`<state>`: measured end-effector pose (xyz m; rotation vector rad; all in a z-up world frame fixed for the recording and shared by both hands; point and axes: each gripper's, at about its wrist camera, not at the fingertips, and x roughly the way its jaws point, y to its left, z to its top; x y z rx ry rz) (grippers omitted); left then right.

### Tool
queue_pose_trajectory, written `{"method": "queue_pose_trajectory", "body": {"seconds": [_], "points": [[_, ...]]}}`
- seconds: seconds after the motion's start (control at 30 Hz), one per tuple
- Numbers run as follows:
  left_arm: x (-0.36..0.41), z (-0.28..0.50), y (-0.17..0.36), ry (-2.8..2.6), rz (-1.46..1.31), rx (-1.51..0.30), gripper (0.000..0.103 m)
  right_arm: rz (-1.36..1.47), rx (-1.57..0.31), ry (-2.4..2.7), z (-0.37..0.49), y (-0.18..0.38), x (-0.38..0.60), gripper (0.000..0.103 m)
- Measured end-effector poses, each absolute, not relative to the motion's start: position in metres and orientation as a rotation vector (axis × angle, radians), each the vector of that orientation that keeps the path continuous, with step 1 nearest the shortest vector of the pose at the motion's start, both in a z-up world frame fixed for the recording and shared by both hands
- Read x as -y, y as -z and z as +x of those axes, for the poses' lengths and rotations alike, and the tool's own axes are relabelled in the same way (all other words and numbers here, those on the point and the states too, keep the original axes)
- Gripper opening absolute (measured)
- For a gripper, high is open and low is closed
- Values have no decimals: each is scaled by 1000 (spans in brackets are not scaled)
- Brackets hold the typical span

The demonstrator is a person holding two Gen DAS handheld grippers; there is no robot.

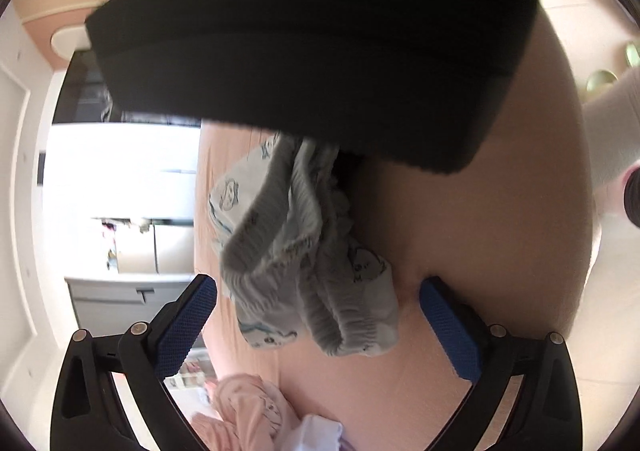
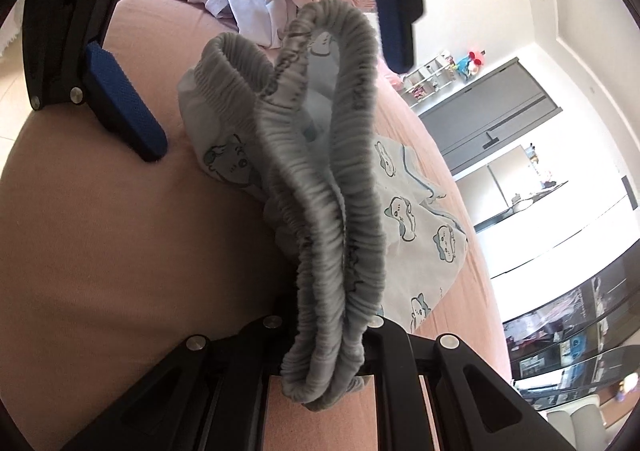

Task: Fold clothes
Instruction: 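Fold the lifted cuffs toward the waistband while the right gripper takes the cuffs, then hold the grey elastic band with both grippers and lift the pants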

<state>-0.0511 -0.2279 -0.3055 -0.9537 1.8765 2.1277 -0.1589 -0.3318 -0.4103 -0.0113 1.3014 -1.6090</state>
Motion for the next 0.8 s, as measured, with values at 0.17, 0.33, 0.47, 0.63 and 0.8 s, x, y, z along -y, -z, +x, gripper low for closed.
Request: {"method": "queue_pose_trajectory", "body": {"seconds": [0.17,0.33,0.47,0.63,0.8], "points": [[225,-55,302,-2112,-997,-1775,103,-46,-1320,1621,-159,416,333,11],[217,-45,299,-2149,-996,-1727,92,-58,-1322,1630,-162,420,335,11],[204,-31,303,-2092,-1002,-1728,64,-67,-1325,1635,-163,423,337,11],[194,-16,307,-2139,-1022,-1625,22,-68,-1320,1636,-165,425,355,11],[186,-22,295,-2166,-1094,-1513,22,-72,-1320,1638,-168,430,328,12]]}}
